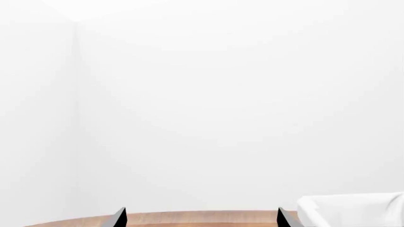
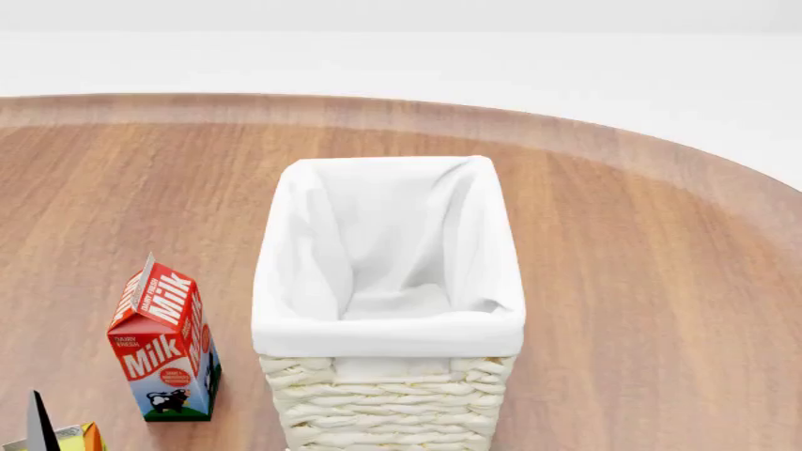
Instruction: Pick up the alphabet soup, and put it in the basket.
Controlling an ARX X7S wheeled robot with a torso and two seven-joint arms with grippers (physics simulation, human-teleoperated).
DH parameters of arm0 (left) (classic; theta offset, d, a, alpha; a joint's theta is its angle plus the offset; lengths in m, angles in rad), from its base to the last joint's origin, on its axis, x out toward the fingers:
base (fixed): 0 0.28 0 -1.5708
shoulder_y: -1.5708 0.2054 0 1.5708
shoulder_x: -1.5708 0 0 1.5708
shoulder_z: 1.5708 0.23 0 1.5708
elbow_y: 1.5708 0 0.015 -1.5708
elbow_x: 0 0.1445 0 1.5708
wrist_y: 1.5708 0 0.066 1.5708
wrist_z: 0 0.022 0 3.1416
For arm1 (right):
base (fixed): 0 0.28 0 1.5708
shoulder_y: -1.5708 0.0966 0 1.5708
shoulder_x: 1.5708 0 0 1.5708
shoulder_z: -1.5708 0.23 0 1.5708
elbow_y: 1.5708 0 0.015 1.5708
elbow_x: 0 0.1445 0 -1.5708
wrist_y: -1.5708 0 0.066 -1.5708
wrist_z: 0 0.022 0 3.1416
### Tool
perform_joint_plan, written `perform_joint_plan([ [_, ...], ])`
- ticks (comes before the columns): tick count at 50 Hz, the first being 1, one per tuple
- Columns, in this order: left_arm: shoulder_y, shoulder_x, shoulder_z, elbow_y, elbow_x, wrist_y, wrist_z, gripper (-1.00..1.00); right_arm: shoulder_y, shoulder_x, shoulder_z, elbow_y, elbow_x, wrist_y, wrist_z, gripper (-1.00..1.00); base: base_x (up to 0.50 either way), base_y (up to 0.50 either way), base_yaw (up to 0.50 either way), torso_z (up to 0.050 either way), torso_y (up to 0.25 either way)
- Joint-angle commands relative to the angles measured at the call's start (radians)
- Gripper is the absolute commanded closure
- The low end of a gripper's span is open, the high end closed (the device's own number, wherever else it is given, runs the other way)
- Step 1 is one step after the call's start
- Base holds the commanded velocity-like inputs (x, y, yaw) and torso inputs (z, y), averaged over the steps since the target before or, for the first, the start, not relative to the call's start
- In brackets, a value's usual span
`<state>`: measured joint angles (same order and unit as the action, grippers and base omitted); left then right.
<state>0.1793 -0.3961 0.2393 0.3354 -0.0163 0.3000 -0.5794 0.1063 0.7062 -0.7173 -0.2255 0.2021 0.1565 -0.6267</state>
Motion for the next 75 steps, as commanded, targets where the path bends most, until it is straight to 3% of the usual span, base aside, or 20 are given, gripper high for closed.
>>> perform_joint_plan([
  [1, -0.003, -0.002, 0.002, -0.003, -0.002, -0.001, -0.002, -1.00, 0.011, -0.018, -0.011, 0.026, -0.016, -0.012, 0.001, -1.00, 0.00, 0.00, 0.00, 0.000, 0.000],
  [68, 0.003, -0.017, 0.007, 0.010, -0.007, 0.003, -0.020, -1.00, 0.098, -0.127, -0.112, 0.183, -0.124, 0.006, -0.007, -1.00, 0.00, 0.00, 0.00, 0.000, 0.000],
  [69, 0.003, -0.017, 0.007, 0.010, -0.007, 0.003, -0.020, -1.00, 0.100, -0.132, -0.112, 0.189, -0.124, 0.005, -0.005, 1.00, 0.00, 0.00, 0.00, 0.000, 0.000],
  [75, 0.003, -0.018, 0.007, 0.011, -0.008, 0.002, -0.021, -1.00, 0.101, -0.143, -0.119, 0.201, -0.131, -0.005, -0.001, 1.00, 0.00, 0.00, 0.00, 0.000, 0.000],
])
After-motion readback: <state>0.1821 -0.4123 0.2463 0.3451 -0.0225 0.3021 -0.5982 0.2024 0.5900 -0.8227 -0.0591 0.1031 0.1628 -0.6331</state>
